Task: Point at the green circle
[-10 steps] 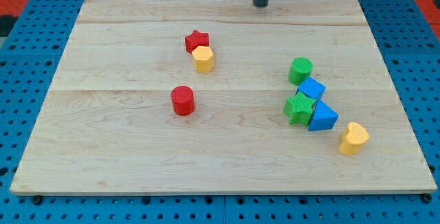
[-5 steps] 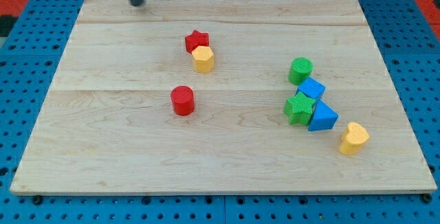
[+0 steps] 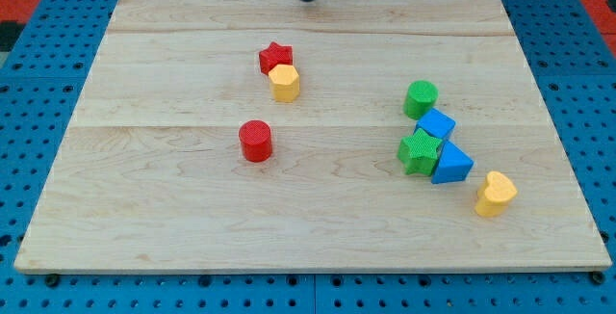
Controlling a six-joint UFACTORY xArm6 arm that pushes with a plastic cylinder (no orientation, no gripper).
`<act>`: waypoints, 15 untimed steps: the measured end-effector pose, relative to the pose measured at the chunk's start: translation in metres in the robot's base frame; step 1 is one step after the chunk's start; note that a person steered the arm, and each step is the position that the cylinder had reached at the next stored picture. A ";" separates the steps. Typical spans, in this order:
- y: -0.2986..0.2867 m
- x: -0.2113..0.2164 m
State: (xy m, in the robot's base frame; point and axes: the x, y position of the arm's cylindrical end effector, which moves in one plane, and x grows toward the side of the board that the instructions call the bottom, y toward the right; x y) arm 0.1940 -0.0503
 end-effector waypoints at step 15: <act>0.088 0.165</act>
State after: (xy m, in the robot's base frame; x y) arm 0.3592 0.0377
